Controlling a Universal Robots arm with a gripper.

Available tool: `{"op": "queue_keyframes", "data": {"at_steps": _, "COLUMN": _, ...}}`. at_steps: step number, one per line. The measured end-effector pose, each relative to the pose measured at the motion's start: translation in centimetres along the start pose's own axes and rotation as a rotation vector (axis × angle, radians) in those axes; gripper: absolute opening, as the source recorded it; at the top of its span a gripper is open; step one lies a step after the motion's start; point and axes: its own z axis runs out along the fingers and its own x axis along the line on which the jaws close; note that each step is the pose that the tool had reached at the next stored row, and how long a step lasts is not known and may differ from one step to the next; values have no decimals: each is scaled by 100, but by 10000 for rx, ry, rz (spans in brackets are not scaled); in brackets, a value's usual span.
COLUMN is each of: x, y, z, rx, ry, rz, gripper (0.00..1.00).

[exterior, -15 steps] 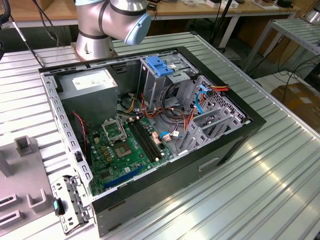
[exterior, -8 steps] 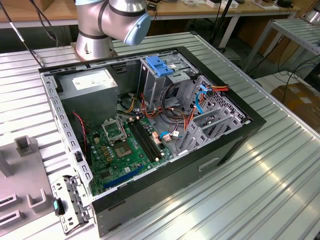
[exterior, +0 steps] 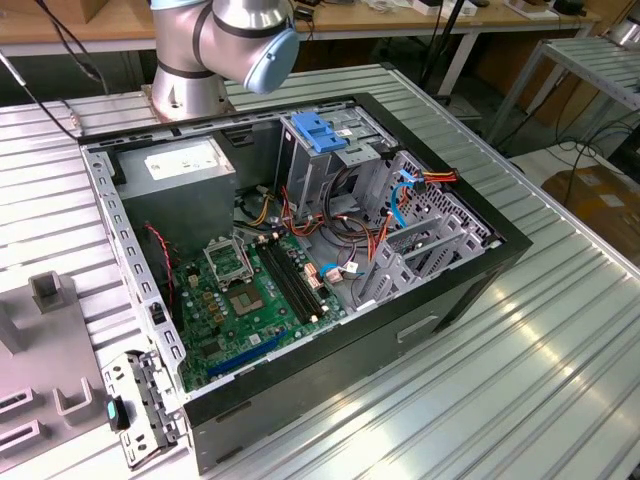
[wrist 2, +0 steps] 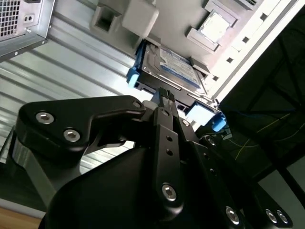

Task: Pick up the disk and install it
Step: 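Reach for the disk, then pick up the disk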

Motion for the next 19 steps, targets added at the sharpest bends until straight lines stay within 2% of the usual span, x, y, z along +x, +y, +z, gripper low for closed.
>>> {"op": "queue_keyframes", "data": {"at_steps": 3, "x": 135, "y": 16, "z": 3, "rx": 3, "ry": 84, "rz": 0, "gripper": 11}}
{"op": "queue_keyframes", "data": {"at_steps": 6, "x": 229, "y": 25, "z": 7, "rx": 4, "ry": 164, "rz": 0, "gripper": 11}}
{"op": "queue_keyframes", "data": {"at_steps": 8, "x": 319, "y": 29, "z": 10, "rx": 7, "ry": 247, "rz": 1, "gripper": 11}}
{"op": "queue_keyframes", "data": {"at_steps": 9, "x": 341, "y": 29, "z": 12, "rx": 7, "ry": 283, "rz": 1, "gripper": 11}}
{"op": "queue_keyframes", "data": {"at_steps": 11, "x": 355, "y": 28, "z": 15, "rx": 9, "ry": 325, "rz": -1, "gripper": 11}}
{"op": "queue_keyframes", "data": {"at_steps": 19, "x": 364, "y": 28, "z": 17, "rx": 9, "ry": 340, "rz": 0, "gripper": 11}}
